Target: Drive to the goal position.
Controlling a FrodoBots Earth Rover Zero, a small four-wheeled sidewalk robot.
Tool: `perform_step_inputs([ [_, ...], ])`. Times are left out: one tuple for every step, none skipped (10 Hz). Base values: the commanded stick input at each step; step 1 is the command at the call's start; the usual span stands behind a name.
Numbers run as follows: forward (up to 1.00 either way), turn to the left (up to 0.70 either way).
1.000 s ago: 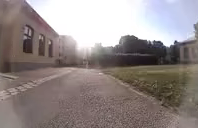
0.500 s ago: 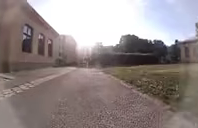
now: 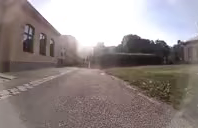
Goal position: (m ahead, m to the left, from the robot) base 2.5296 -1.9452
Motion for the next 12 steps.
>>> perform_step_inputs([
  [0.44, 0.02],
  [0.44, 0.02],
  [0.44, 0.02],
  [0.44, 0.02],
  [0.44, 0.02],
  [0.44, 0.02],
  [0.44, 0.02],
  [0.44, 0.02],
  [0.44, 0.02],
  [0.44, 0.02],
  [0.44, 0.02],
  [0.44, 0.02],
])
